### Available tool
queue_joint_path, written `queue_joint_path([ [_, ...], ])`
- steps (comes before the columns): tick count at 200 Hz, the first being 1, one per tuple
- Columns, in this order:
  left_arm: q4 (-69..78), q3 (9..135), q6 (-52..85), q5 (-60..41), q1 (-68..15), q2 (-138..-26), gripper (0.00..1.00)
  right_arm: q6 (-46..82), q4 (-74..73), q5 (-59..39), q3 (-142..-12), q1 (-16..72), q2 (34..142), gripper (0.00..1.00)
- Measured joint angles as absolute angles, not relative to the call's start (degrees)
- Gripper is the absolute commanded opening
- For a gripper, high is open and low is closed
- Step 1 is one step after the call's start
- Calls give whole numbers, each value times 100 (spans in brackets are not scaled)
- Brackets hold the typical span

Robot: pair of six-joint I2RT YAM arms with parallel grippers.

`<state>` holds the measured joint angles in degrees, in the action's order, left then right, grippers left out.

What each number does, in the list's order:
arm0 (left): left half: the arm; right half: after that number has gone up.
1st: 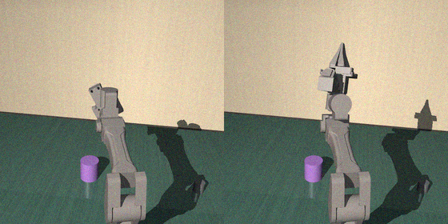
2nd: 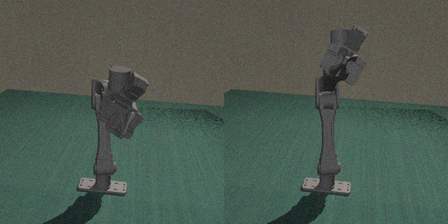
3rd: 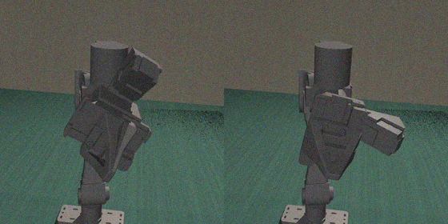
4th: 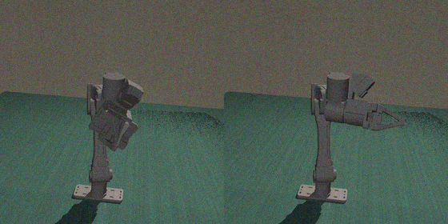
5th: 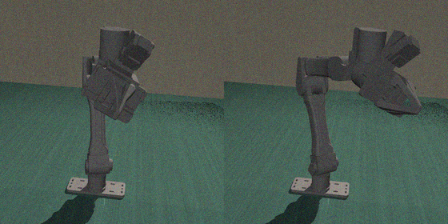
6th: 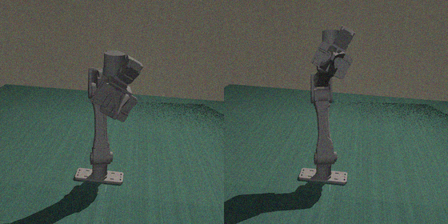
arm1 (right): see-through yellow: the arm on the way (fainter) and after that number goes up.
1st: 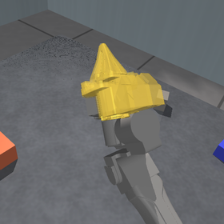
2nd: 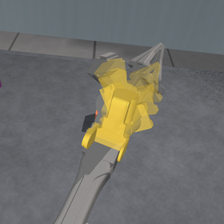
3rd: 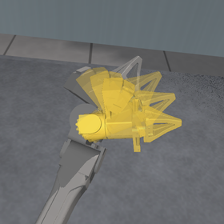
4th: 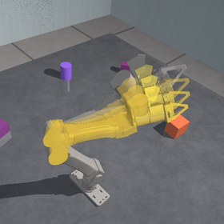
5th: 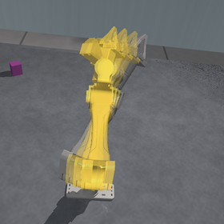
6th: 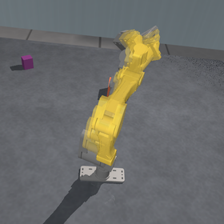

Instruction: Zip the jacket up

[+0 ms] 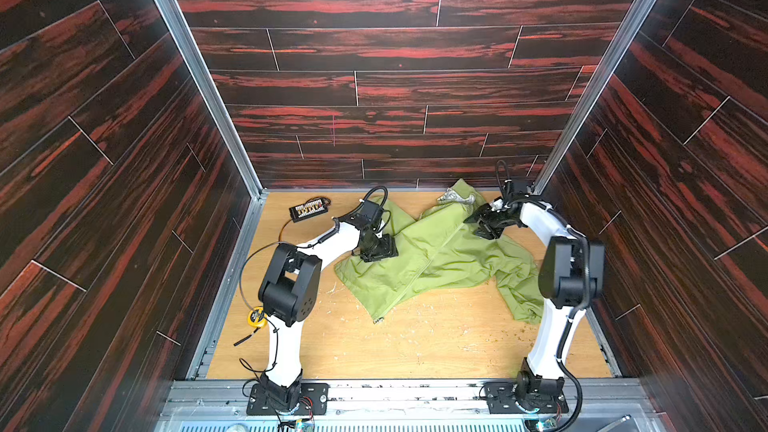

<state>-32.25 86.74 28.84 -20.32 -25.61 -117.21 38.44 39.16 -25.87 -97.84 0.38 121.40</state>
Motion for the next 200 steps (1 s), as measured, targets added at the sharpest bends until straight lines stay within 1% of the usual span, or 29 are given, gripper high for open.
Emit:
queue_joint_path([
  [27,-3363,8676,2799,-2032,-2517,-11928,63,3916,3935,-2731,-10370,126,12811,41],
  [49,-3271,8589,2842,-2060,-2449,-11931,61,3962,3968,-2886,-11118,305,13397,39],
  [73,-2923,8252,2941,-2191,-2274,-11821,61,4086,4071,-3103,-12324,585,14145,39],
  [84,-2810,8077,2995,-2250,-2180,-11723,61,4150,4128,-3216,-12956,725,14527,41],
  [103,-2613,7795,3050,-2344,-2071,-11574,61,4311,4316,-3450,-14073,932,15174,46],
  [121,-2386,7511,3133,-2425,-1979,-11426,61,4434,4375,-3712,-14739,1066,15552,51],
  [163,-2318,7260,3286,-2440,-1865,-11214,63,4423,4440,-4025,-14783,1135,15565,60],
  [200,-2845,7741,3229,-2322,-1846,-11214,66,4134,4689,-3879,-14212,1068,15067,62],
])
